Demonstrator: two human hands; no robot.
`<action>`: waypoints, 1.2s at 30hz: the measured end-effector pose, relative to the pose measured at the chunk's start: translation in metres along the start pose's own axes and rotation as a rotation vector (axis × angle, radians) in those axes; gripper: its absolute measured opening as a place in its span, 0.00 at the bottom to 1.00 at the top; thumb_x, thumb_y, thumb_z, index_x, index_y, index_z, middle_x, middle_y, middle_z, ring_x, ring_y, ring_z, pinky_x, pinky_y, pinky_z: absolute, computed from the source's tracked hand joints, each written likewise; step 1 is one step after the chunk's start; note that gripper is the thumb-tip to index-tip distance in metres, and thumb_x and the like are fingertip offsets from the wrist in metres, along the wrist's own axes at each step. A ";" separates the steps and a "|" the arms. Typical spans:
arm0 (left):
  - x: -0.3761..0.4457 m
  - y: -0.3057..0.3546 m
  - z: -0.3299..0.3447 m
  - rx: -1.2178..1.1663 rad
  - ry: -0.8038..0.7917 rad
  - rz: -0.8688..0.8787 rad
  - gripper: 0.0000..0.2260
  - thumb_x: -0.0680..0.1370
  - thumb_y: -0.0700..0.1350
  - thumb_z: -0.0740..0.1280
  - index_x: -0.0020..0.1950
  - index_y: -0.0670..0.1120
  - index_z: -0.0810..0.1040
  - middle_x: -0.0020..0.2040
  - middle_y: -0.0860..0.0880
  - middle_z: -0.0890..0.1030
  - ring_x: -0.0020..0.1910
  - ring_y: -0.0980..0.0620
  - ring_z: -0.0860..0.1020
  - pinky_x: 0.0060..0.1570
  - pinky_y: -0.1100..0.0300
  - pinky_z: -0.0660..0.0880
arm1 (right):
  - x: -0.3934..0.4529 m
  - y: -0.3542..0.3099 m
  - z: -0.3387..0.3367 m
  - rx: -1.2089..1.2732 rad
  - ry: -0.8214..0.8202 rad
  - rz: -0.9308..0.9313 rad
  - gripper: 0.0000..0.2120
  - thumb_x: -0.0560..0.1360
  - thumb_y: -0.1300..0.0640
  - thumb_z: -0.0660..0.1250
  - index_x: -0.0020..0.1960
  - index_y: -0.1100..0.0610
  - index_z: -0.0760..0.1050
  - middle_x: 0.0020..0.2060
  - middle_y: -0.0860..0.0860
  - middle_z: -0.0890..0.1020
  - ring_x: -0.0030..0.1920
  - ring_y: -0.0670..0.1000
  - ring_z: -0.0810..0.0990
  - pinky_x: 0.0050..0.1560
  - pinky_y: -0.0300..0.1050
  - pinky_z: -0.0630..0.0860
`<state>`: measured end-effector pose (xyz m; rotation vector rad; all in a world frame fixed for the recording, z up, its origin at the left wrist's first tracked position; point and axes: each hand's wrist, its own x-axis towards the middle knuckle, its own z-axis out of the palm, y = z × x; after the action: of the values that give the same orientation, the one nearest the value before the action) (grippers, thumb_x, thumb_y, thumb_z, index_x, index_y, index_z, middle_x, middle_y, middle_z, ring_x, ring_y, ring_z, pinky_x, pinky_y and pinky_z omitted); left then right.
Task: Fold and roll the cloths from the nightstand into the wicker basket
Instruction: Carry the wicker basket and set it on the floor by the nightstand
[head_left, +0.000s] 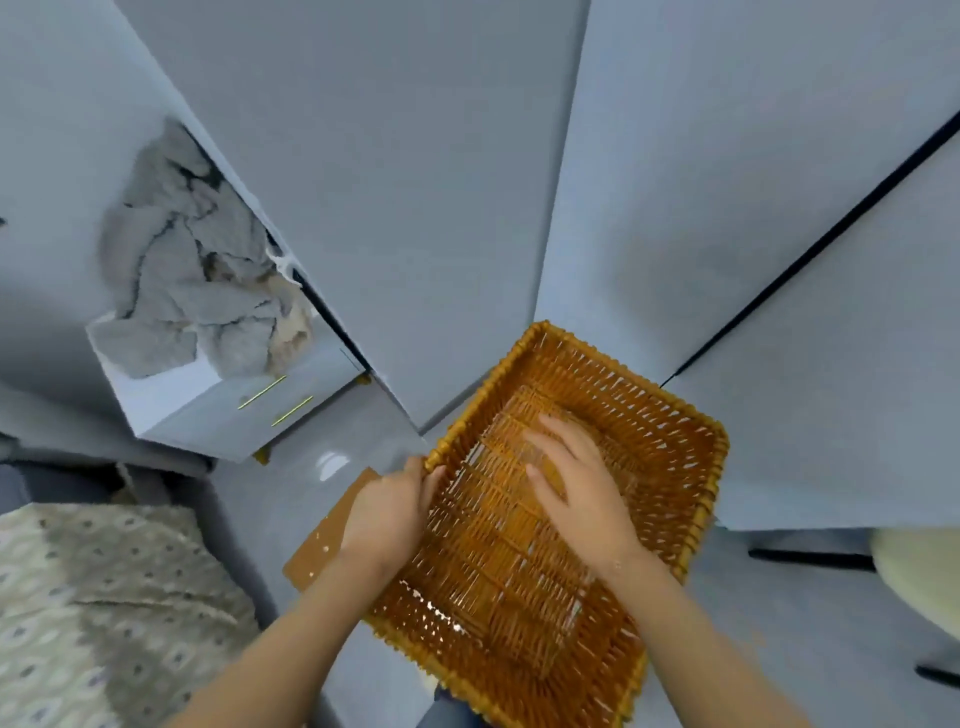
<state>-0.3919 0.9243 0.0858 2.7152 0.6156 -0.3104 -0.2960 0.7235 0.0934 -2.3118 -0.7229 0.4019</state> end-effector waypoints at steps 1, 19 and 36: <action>0.011 -0.001 0.002 -0.001 0.000 0.016 0.16 0.82 0.59 0.49 0.51 0.48 0.69 0.33 0.53 0.74 0.31 0.53 0.74 0.33 0.57 0.74 | -0.006 0.011 0.002 0.020 0.057 0.086 0.19 0.81 0.52 0.60 0.72 0.49 0.68 0.74 0.43 0.62 0.74 0.42 0.54 0.73 0.40 0.51; 0.182 -0.025 0.168 -0.130 -0.156 0.066 0.15 0.83 0.56 0.52 0.52 0.48 0.72 0.42 0.51 0.77 0.40 0.51 0.75 0.45 0.57 0.69 | -0.002 0.180 0.128 0.275 0.539 1.053 0.29 0.81 0.46 0.56 0.77 0.55 0.51 0.72 0.53 0.66 0.70 0.56 0.68 0.65 0.56 0.70; 0.361 -0.188 0.427 -0.019 -0.212 0.048 0.16 0.84 0.54 0.52 0.53 0.42 0.70 0.41 0.43 0.76 0.44 0.38 0.77 0.39 0.53 0.66 | 0.129 0.354 0.403 0.431 0.481 1.236 0.09 0.83 0.54 0.53 0.49 0.59 0.66 0.39 0.53 0.73 0.38 0.55 0.72 0.34 0.46 0.62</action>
<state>-0.2155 1.0617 -0.4605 2.6282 0.4903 -0.5685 -0.2410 0.7867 -0.4521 -2.0292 1.0017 0.4246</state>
